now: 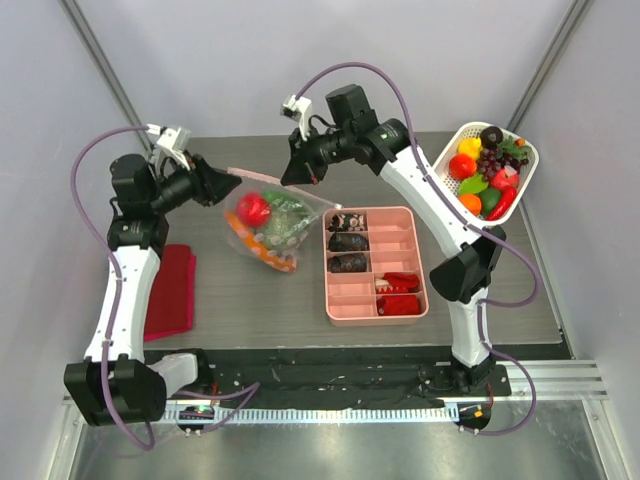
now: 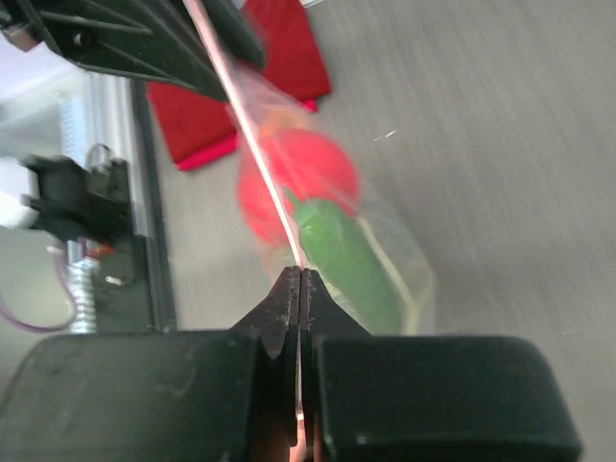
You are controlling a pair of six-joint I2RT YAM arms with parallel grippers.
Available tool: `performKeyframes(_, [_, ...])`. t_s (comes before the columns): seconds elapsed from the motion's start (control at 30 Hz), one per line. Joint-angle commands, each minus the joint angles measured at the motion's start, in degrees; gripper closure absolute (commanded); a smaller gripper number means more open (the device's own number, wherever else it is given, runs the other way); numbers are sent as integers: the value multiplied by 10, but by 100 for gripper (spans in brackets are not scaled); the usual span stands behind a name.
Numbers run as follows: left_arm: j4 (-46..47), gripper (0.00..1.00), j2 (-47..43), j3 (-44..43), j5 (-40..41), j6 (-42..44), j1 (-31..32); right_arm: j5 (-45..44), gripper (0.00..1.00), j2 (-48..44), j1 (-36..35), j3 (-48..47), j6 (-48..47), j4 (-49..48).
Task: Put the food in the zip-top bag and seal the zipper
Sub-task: Place the zipper food storage bag at the center of the board.
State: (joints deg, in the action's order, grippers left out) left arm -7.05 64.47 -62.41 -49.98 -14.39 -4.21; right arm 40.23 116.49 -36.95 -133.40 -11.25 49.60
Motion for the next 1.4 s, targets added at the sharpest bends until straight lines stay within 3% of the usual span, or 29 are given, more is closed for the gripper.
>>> performKeyframes(0.0, [3,52,26,-58,70,-45,-11,49,99,11,21,-4,202,-60])
performKeyframes(0.07, [-35,37,33,-78,119,-50,-10,59,99,12,37,33,315,-124])
performKeyframes(0.23, [-74,20,22,-97,115,-47,-10,42,99,-6,52,112,513,-275])
performKeyframes(0.33, [-109,13,6,-110,124,-32,19,13,99,-31,50,184,627,-392])
performKeyframes(0.37, [-122,12,3,-114,138,-14,55,1,99,-34,47,207,648,-422])
performKeyframes(0.5, [-243,24,16,-168,261,46,154,-30,99,-38,35,234,698,-443])
performKeyframes(0.53, [-255,30,28,-176,269,48,164,-37,99,-42,29,241,715,-448])
performKeyframes(0.73, [-333,43,86,-249,353,60,244,-72,99,-52,14,263,767,-484])
performKeyframes(0.87, [-355,46,116,-266,457,64,254,-78,99,-57,6,262,782,-487])
performKeyframes(1.1, [-372,52,133,-269,496,74,257,-87,99,-56,1,263,798,-493])
performKeyframes(1.37, [-364,52,152,-275,514,64,257,-89,99,-56,-8,271,806,-517])
